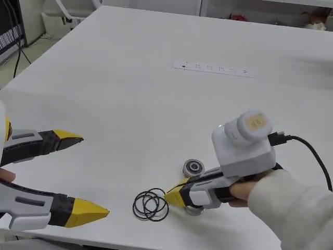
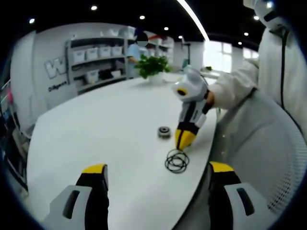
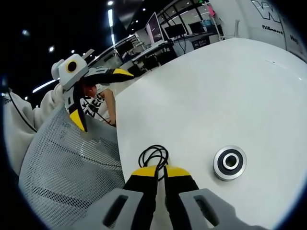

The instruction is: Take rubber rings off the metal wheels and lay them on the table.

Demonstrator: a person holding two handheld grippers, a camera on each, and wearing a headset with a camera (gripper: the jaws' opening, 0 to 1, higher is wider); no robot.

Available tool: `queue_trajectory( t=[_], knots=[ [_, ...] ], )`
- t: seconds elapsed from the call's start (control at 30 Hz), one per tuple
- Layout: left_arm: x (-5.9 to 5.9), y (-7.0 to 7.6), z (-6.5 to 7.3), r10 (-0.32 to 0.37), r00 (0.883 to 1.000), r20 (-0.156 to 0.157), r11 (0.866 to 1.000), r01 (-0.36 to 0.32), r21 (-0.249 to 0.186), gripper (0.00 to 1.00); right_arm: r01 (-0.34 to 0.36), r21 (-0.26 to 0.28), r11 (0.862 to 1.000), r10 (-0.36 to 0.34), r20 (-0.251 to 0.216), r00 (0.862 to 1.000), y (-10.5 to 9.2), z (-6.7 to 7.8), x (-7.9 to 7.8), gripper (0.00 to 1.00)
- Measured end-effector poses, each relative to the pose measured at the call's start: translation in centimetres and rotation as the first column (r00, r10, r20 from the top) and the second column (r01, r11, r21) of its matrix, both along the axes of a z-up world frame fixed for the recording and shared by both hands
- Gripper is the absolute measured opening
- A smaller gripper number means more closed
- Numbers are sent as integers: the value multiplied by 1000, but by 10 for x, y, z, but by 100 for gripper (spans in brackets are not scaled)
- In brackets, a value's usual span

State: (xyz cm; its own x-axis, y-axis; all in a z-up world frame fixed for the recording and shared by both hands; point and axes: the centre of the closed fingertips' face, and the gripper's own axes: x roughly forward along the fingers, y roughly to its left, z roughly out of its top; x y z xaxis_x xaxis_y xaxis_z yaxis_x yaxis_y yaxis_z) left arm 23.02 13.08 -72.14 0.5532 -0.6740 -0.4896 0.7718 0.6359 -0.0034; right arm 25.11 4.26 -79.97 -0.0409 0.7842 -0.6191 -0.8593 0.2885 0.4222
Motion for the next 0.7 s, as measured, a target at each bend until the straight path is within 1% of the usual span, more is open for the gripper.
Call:
queue_trajectory(
  t=[0.07, 0.2, 0.27, 0.47, 0.7],
  knots=[
    [0, 0, 0, -1, 1000, 0, 1000, 1, 2, 87, -10, -12, 1000, 10, 0, 1000, -1, -1, -2, 2],
    [-1, 0, 0, -2, 1000, 1, 1000, 2, 2, 87, -23, -24, 999, 23, 23, 999, -2, -1, -2, 2],
    [-1, 0, 0, -3, 1000, 0, 1000, 3, 2, 87, -24, -24, 999, 25, 25, 999, -2, 0, -1, 2],
    [-1, 0, 1, -3, 1000, 1, 1000, 3, 0, 87, -8, -14, 1000, 9, 28, 1000, -6, 5, 4, 2],
    [-1, 0, 2, -4, 1000, 4, 1000, 4, -6, 87, 25, 11, 1000, -26, 47, 999, -12, 18, 13, 3]
  ],
)
